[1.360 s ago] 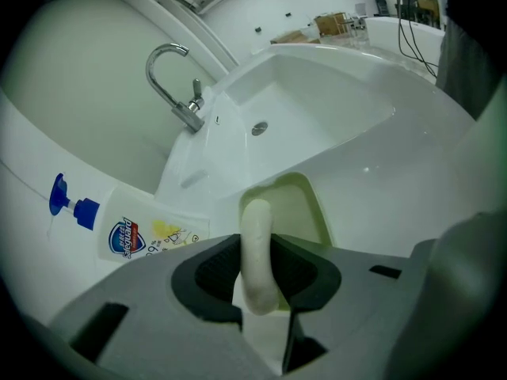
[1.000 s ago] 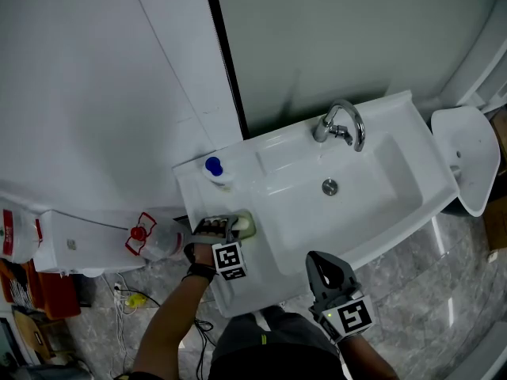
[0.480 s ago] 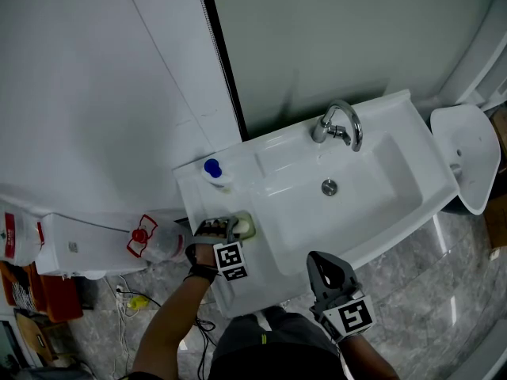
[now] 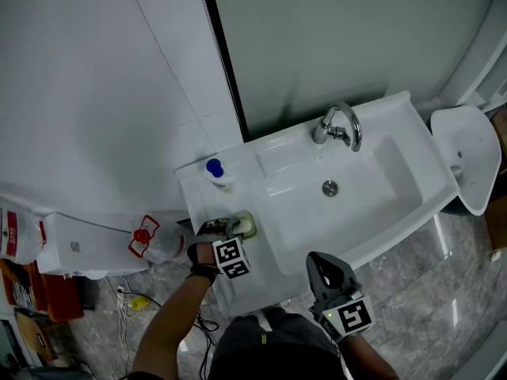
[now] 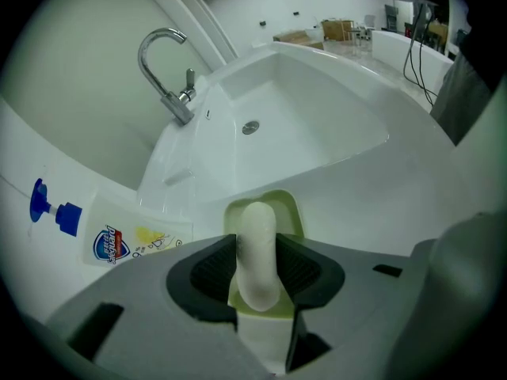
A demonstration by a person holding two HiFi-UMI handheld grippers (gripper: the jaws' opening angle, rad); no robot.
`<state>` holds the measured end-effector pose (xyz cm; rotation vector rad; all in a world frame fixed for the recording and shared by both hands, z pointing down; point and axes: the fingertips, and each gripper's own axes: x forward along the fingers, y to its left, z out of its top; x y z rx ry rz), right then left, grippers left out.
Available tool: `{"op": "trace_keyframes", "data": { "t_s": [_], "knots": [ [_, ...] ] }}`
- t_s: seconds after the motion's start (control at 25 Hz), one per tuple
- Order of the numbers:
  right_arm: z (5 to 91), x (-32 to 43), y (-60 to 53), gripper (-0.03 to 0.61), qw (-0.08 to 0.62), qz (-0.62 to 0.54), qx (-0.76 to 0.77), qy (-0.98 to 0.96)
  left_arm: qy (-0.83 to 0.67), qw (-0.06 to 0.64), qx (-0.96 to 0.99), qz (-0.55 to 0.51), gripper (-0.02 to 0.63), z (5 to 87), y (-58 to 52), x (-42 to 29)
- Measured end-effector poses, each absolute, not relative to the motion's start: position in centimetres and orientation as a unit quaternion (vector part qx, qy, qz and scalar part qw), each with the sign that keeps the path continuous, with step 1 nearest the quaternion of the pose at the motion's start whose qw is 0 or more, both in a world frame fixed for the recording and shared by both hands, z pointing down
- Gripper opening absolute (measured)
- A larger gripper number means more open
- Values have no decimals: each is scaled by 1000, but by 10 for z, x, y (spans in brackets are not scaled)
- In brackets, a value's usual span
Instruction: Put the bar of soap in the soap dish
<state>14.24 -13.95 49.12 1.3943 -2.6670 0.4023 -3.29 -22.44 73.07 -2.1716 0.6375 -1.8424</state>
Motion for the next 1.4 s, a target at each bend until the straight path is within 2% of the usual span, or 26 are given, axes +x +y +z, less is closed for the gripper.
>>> {"op": "trace_keyframes", "data": {
  "t_s": [0.24,0.68,1.0,1.24,1.4],
  "knots": [
    [488,143,-134,11,50,129,458,-878,214,99,-749,-620,231,729,-221,-31],
    [479,143,-120,11,41,116,459,-880,213,97,-763,-603,264,719,-210,-23],
    [476,142,-103,11,38,110,465,-877,218,113,-752,-612,264,709,-205,-31],
    [468,135,-92,11,36,102,466,-878,231,98,-754,-607,262,704,-200,-40],
    [459,130,-90,11,31,93,469,-878,243,87,-755,-603,219,699,-198,-49]
  ]
}}
